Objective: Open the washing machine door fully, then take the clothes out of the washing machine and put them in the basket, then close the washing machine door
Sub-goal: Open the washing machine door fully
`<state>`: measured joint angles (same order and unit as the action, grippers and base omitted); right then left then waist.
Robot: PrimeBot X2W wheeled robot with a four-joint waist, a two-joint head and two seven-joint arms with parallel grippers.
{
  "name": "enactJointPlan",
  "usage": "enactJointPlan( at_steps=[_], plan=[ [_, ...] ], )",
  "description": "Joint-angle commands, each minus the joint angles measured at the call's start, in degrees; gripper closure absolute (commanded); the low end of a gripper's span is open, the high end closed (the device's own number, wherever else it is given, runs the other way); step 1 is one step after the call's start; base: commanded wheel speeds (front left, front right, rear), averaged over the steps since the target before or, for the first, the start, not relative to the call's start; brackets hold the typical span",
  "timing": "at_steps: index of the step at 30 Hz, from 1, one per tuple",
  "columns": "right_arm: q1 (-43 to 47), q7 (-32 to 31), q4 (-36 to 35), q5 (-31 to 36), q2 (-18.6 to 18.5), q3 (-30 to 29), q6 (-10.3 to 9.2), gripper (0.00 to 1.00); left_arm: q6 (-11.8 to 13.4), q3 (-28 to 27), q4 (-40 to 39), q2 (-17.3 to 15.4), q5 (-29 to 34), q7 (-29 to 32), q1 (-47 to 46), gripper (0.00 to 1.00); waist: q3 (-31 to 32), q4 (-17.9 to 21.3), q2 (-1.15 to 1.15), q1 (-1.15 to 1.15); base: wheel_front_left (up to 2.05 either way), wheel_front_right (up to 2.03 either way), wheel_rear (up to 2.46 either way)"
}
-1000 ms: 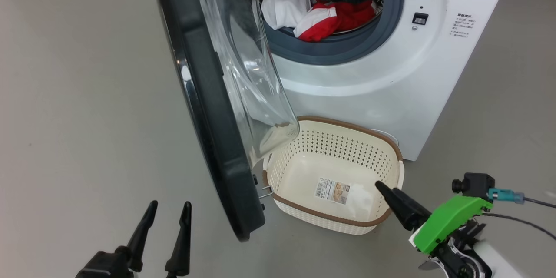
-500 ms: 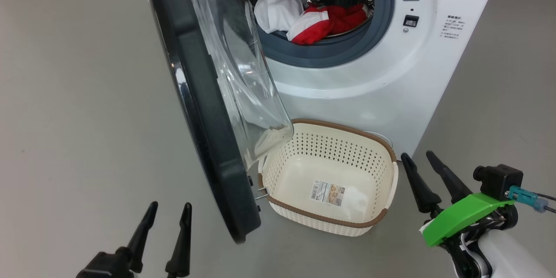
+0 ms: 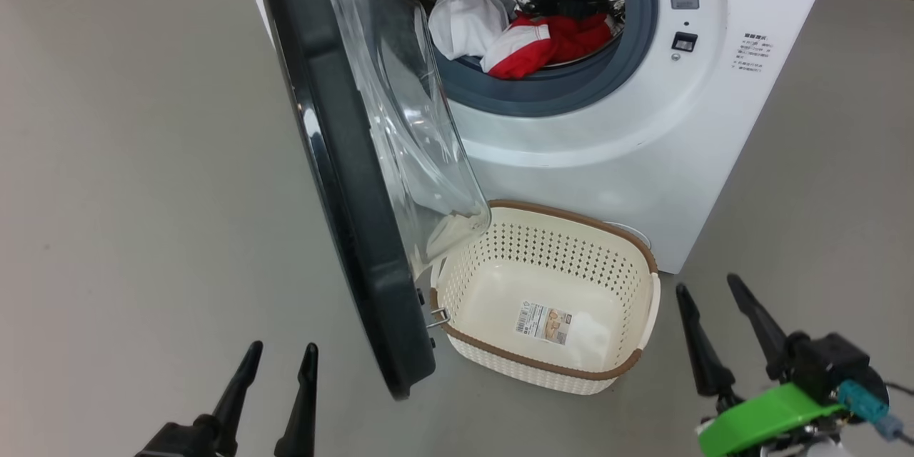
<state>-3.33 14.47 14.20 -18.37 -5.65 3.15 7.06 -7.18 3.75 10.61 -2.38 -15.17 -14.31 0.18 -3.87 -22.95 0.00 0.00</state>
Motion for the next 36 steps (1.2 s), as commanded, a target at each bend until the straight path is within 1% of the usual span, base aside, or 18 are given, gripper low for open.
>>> enactJointPlan(
  at_steps=[1, 7, 17, 18, 19, 20, 21, 25, 31, 33, 36],
  plan=[
    [0.88, 0.52, -1.41, 1.43, 0.24, 0.68, 0.43, 0.0, -0.31, -1.78, -1.29, -0.5, 0.27, -0.69, -0.69, 0.0, 0.16, -0.11, 0.0, 0.0, 0.0, 0.0, 0.0],
    [3.02, 0.52, -0.4, 3.03, 1.49, -0.3, 0.43, 0.0, -0.31, -1.96, -1.29, -0.5, 0.27, -0.69, -0.56, 0.0, 0.42, 0.0, 0.0, 0.0, 0.0, 0.0, 0.0],
    [3.03, 0.52, -0.54, 3.59, 2.13, -0.72, 0.43, 0.0, -0.31, -2.56, -1.52, -0.5, 0.26, -0.69, -0.84, 0.0, 0.57, 0.21, 0.0, 0.0, 0.0, 0.0, 0.0],
    [3.05, 0.52, -0.56, 3.64, 2.17, -0.76, 0.43, 0.0, -0.31, -2.89, -1.42, -0.5, -0.21, -0.69, -0.84, 0.06, 0.59, 0.19, 0.0, 0.0, 0.0, 0.0, 0.0],
    [3.08, 0.52, -0.59, 3.68, 2.2, -0.76, 0.43, 0.0, -0.31, -3.19, -1.36, -0.5, -1.0, -0.69, -0.91, 0.55, 0.61, 0.17, 0.0, 0.0, 0.0, 0.0, 0.0],
    [3.11, 0.52, -0.61, 3.73, 2.22, -0.76, 0.43, 0.0, -0.31, -3.6, -1.58, -0.5, -1.64, -0.69, -1.12, 0.97, 0.63, 0.13, 0.0, 0.0, 0.0, 0.0, 0.0],
    [3.13, 0.52, -0.61, 3.76, 2.25, -0.76, 0.43, 0.0, -0.31, -4.04, -1.98, -0.5, -1.87, -0.69, -1.33, 1.0, 0.64, 0.12, 0.0, 0.0, 0.0, 0.0, 0.0],
    [3.1, 0.52, -0.68, 3.86, 2.33, -0.7, 0.43, 0.0, -0.31, -6.03, -5.89, -0.5, -2.74, -0.69, -2.66, 1.0, 0.59, 0.09, 0.0, 0.0, 0.0, 0.0, 0.0],
    [2.66, 0.52, -0.65, 3.87, 2.42, -0.6, 0.43, 0.0, -0.31, -8.57, -18.29, -0.5, -7.36, -0.69, -6.1, 1.0, 0.13, 0.33, 0.0, 0.0, 0.0, 0.0, 0.0],
    [2.45, 0.52, -0.7, 3.92, 2.43, -0.65, 0.43, 0.0, -0.31, -6.51, -23.43, -0.5, -7.2, -0.69, -7.37, 1.0, -0.16, 0.36, 0.0, 0.0, 0.0, 0.0, 0.0],
    [2.17, 0.52, -0.72, 4.17, 2.42, -0.71, 0.43, 0.0, -0.31, -0.56, -27.89, -0.5, -5.94, -0.69, -8.17, 1.0, -0.64, 0.43, 0.0, 0.0, 0.0, 0.0, 0.0]
  ],
)
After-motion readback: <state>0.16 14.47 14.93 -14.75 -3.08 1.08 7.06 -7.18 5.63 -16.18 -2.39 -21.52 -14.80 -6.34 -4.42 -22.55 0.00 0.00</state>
